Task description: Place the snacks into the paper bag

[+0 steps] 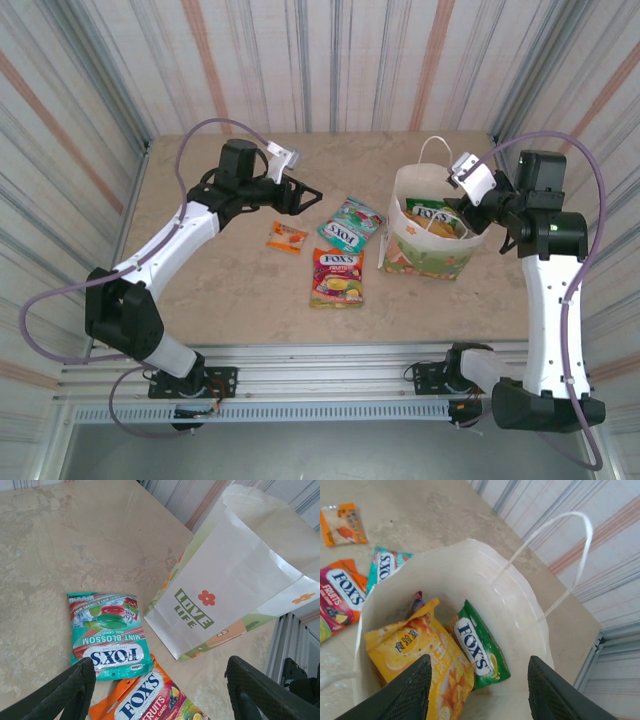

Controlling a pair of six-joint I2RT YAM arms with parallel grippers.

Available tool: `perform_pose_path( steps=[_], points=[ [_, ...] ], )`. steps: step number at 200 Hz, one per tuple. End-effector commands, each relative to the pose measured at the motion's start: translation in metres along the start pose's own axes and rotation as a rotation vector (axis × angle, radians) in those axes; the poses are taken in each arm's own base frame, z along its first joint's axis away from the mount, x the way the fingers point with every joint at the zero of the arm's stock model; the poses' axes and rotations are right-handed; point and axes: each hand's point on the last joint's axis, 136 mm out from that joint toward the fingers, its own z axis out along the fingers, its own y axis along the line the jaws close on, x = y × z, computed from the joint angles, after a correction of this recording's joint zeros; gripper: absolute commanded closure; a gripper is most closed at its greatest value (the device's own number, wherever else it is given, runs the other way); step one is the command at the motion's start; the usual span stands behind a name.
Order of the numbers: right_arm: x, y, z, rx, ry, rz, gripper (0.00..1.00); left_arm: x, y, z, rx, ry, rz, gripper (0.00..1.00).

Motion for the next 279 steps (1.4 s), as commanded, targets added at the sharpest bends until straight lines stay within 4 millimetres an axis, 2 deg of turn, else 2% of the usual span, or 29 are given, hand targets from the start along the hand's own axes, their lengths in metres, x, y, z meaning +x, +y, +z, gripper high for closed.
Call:
perform_pose_path(
  steps=[1,28,70,114,127,132,168,210,238,279],
  points=[
    [-0.015,0.004,-0.009,0.012,-0.049,0.048,0.47,-0.005,-0.002,-0.001,-0.012,0.006,0.010,0.28],
    [-0.031,0.011,-0.012,0.017,-0.095,0.144,0.43,0.005,0.006,-0.002,-0.062,0.044,-0.056,0.28],
    [-0.061,0.027,-0.019,-0.023,-0.143,0.326,0.43,0.040,0.010,-0.003,-0.088,0.129,-0.257,0.30],
    [-0.078,0.060,-0.023,-0.134,-0.184,0.495,0.42,0.105,0.013,0.004,-0.094,0.184,-0.557,0.36],
    [-0.075,0.071,-0.017,-0.164,-0.159,0.537,0.42,0.122,0.012,0.006,-0.102,0.197,-0.606,0.38],
    [-0.075,0.075,-0.026,-0.166,-0.179,0.545,0.42,0.127,0.012,0.006,-0.107,0.199,-0.623,0.39],
    [-0.060,0.103,-0.034,-0.201,-0.152,0.596,0.41,0.176,0.010,0.012,-0.126,0.276,-0.700,0.46],
    [-0.035,0.130,-0.038,-0.247,-0.118,0.670,0.41,0.220,-0.006,0.023,-0.123,0.373,-0.727,0.48],
    [-0.025,0.146,-0.036,-0.293,-0.123,0.697,0.41,0.240,-0.010,0.030,-0.131,0.411,-0.746,0.49],
    [-0.017,0.156,-0.033,-0.318,-0.109,0.699,0.41,0.256,-0.003,0.038,-0.169,0.448,-0.768,0.53]
  ],
)
